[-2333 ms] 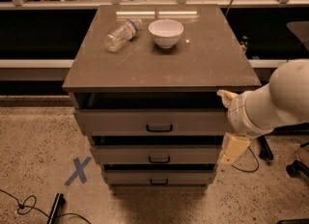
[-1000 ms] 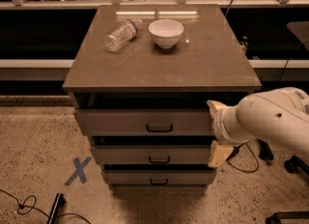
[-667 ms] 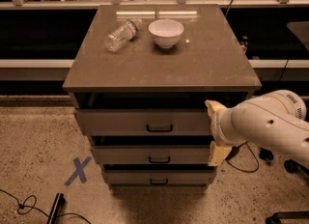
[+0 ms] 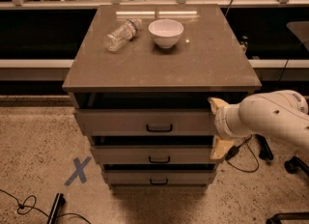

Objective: Open top drawer

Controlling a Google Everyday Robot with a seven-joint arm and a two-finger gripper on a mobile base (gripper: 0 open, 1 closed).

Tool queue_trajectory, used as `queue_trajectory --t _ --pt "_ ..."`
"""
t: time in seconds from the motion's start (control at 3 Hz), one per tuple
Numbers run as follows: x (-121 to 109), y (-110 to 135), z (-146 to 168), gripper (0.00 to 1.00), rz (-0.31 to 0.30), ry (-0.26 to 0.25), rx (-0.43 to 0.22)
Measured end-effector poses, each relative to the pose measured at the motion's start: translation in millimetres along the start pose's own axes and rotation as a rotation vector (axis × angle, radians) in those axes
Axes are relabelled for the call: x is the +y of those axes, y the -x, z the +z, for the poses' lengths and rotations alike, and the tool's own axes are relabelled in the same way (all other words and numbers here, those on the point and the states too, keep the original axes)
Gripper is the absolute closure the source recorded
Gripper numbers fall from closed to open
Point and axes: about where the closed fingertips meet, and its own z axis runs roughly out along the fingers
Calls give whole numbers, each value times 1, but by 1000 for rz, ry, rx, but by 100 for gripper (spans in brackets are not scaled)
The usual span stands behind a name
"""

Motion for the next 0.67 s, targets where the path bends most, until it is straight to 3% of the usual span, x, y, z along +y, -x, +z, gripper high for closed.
queue_trajectory --t 0.33,0.67 --pt "-10 -1 13 12 -4 20 -35" --pt "-16 0 27 12 -7 45 -57"
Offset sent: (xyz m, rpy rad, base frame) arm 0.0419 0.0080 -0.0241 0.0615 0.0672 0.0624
